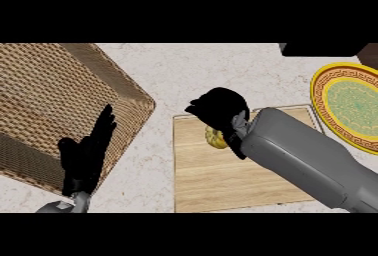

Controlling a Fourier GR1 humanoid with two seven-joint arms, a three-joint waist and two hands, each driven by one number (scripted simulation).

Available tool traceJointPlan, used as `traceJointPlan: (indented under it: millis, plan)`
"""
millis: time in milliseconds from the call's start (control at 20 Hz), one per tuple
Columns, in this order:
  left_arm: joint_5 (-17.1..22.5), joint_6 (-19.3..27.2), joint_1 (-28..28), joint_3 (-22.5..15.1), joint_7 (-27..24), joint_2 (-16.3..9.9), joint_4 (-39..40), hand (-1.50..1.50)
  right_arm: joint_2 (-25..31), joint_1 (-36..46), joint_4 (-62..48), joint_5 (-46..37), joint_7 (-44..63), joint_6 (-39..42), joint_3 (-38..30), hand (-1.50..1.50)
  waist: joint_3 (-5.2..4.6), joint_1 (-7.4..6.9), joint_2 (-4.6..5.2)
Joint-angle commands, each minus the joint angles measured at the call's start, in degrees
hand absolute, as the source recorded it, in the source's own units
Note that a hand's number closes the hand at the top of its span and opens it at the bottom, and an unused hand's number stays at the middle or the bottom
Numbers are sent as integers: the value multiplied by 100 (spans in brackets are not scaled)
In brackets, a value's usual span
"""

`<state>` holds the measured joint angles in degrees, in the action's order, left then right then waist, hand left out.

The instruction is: Pick the squash from the tray and place it in the plate

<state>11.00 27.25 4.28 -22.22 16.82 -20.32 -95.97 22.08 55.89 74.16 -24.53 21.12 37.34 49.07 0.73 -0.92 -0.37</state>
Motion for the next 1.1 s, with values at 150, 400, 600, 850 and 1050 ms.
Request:
traceJointPlan:
  millis: [150, 400, 600, 850, 1050]
  plan:
    - [55, -238, -205, 359, -313, -166, 786, 0, -686, 469, -664, 121, 729, 1105, -137, -150, -83, 36, 53]
    - [-122, -145, 8, 292, -183, 3, 766, 0, -851, 285, -1169, -397, 408, 809, -2, -150, -74, 12, 66]
    - [108, -517, -98, 519, -582, -24, 1125, 0, -856, -62, -1073, -572, 404, 804, 91, -150, -77, 62, 60]
    - [-10, -416, -53, 553, -549, 108, 1202, 0, -911, -47, -1293, -792, 197, 897, -3, -150, -75, 46, 60]
    - [-51, -578, -475, 643, -911, 72, 1163, 0, -823, -254, -1355, -1154, -127, 744, -21, -150, -74, 47, 46]
